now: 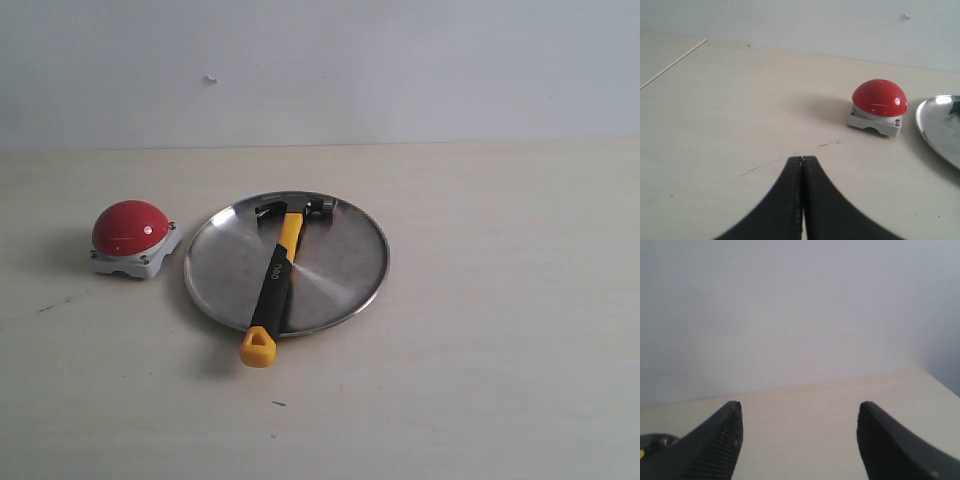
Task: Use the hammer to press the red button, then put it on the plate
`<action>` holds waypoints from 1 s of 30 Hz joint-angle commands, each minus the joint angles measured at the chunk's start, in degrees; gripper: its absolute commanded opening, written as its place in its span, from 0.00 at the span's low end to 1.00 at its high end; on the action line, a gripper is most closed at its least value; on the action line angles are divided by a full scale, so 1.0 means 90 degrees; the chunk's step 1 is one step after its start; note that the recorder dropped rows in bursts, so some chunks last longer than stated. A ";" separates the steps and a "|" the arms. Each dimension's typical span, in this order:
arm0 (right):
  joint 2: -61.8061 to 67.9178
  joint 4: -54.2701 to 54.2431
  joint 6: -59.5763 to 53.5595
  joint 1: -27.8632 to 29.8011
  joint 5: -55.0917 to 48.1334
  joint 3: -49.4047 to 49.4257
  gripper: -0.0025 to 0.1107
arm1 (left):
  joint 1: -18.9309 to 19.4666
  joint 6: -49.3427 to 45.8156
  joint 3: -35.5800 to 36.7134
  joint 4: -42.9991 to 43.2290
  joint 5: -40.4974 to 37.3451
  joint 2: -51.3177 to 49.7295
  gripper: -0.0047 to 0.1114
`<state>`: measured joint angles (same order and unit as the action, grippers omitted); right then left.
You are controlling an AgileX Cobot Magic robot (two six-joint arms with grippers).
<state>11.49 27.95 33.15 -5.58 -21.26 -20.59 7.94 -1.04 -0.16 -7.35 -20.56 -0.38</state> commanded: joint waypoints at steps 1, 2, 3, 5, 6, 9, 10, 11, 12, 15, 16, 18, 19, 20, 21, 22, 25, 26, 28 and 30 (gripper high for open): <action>-0.0242 -0.1869 -0.2156 0.0036 0.1019 0.0683 0.58 | 0.0018 -0.0035 0.0018 0.0004 0.0001 0.0043 0.04; -0.0281 -0.2237 -0.2590 0.0036 0.1070 0.0817 0.58 | 0.0018 -0.0035 0.0018 0.0004 0.0001 0.0043 0.04; -0.0331 -0.2479 -0.2912 0.0036 0.1084 0.0947 0.58 | 0.0018 -0.0035 0.0018 0.0004 0.0001 0.0043 0.04; -0.0442 -0.2557 -0.3114 0.0036 0.1084 0.1170 0.58 | 0.0018 -0.0035 0.0018 0.0004 0.0001 0.0043 0.04; -0.0529 -0.2557 -0.3114 0.0048 0.1084 0.1280 0.58 | 0.0018 -0.0035 0.0018 0.0004 0.0001 0.0043 0.04; -0.0828 -0.2568 -0.3127 0.0273 0.1059 0.1582 0.58 | 0.0018 -0.0035 0.0018 0.0004 0.0001 0.0043 0.04; -0.0928 -0.2568 -0.3127 0.0390 0.1059 0.1680 0.58 | 0.0018 -0.0035 0.0018 0.0004 0.0001 0.0043 0.04; -0.1001 -0.2568 -0.3127 0.0488 0.1059 0.1749 0.58 | 0.0018 -0.0035 0.0018 0.0004 0.0001 0.0043 0.04; -0.1082 -0.2568 -0.3195 0.0604 0.1059 0.1828 0.58 | 0.0018 -0.0035 0.0018 0.0004 0.0001 0.0043 0.04; -0.1230 -0.2620 -0.3355 0.0849 0.0996 0.2045 0.58 | 0.0018 -0.0035 0.0018 0.0004 0.0001 0.0043 0.04; -0.1263 -0.2620 -0.3355 0.0876 0.0996 0.2121 0.58 | 0.0018 -0.0035 0.0018 0.0004 0.0001 0.0043 0.04; -0.1276 -0.2620 -0.3355 0.0892 0.0996 0.2266 0.58 | 0.0018 -0.0035 0.0018 0.0004 0.0001 0.0043 0.04; -0.1276 -0.2620 -0.3360 0.0892 0.0996 0.2287 0.58 | 0.0018 -0.0035 0.0018 0.0004 0.0001 0.0043 0.04; -0.1276 -0.2620 -0.3371 0.0892 0.0996 0.2287 0.58 | 0.0018 -0.0035 0.0018 0.0004 0.0001 0.0043 0.04; -0.1276 -0.2620 -0.3386 0.0892 0.0996 0.2287 0.58 | 0.0018 -0.0035 0.0018 0.0004 0.0001 0.0043 0.04; -0.1276 -0.2575 -0.3386 0.0892 0.0996 0.2287 0.58 | 0.0018 -0.0035 0.0018 0.0004 0.0001 0.0043 0.04; -0.1276 -0.2564 -0.3386 0.0892 0.0677 0.2287 0.58 | 0.0018 -0.0035 0.0018 0.0004 0.0001 0.0043 0.04; -0.1276 -0.2564 -0.3386 0.0892 0.0619 0.2287 0.58 | 0.0018 -0.0035 0.0018 0.0004 0.0001 0.0043 0.04; -0.1276 -0.2564 -0.3366 0.0892 0.0620 0.2287 0.58 | 0.0018 -0.0035 0.0018 0.0004 0.0001 0.0043 0.04; -0.1276 -0.2564 -0.3366 0.0892 0.0620 0.2287 0.58 | 0.0018 -0.0035 0.0018 0.0004 0.0001 0.0043 0.04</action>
<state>0.40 4.35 3.11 2.12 -15.80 -0.26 7.94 -1.04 -0.16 -7.35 -20.92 -0.38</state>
